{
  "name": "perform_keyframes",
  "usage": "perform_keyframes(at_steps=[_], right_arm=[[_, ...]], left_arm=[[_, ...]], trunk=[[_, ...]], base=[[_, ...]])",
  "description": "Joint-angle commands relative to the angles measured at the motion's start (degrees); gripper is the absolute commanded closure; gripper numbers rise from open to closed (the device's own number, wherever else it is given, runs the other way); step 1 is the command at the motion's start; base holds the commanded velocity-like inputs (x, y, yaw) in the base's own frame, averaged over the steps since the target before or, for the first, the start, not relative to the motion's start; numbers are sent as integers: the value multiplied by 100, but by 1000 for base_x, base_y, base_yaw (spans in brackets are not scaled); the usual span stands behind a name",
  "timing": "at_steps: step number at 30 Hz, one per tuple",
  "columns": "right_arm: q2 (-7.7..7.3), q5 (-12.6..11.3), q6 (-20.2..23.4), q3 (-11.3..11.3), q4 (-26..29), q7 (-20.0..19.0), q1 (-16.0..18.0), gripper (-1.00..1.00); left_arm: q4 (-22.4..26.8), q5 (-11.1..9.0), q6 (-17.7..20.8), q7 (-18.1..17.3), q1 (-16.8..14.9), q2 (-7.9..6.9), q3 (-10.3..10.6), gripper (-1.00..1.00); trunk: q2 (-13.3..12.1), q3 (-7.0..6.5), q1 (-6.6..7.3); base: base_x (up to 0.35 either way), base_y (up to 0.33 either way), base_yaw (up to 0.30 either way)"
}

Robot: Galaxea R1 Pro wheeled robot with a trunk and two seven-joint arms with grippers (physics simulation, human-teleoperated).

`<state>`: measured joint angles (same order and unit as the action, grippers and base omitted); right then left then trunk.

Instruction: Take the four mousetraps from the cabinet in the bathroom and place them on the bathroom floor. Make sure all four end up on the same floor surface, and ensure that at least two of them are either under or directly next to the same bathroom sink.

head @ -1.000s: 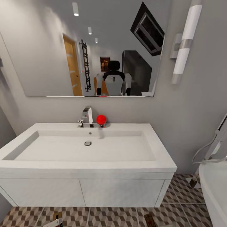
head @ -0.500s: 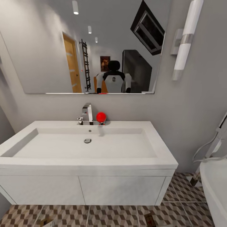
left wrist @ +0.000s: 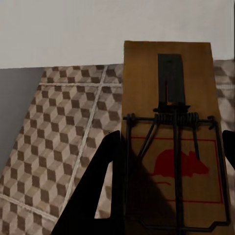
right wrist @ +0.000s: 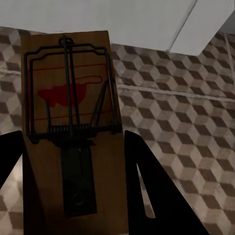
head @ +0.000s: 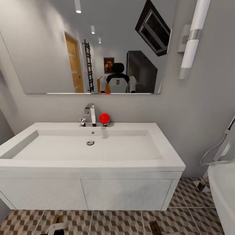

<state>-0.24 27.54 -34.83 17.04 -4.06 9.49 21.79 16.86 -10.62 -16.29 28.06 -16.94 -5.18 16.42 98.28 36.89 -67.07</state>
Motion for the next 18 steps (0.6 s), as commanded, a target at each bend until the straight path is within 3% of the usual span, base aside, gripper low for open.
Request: perform_keyframes(at_steps=[1, 18], right_arm=[[-3, 41, -32, 28, -24, 24, 10, 100], [-3, 36, -31, 40, -23, -2, 10, 100]], left_arm=[[62, 14, 45, 30, -3, -3, 42, 100], [47, 52, 42, -45, -4, 2, -20, 100]], trunk=[[44, 24, -22], [606, 275, -330]], base=[[0, 0, 0], [0, 0, 0]])
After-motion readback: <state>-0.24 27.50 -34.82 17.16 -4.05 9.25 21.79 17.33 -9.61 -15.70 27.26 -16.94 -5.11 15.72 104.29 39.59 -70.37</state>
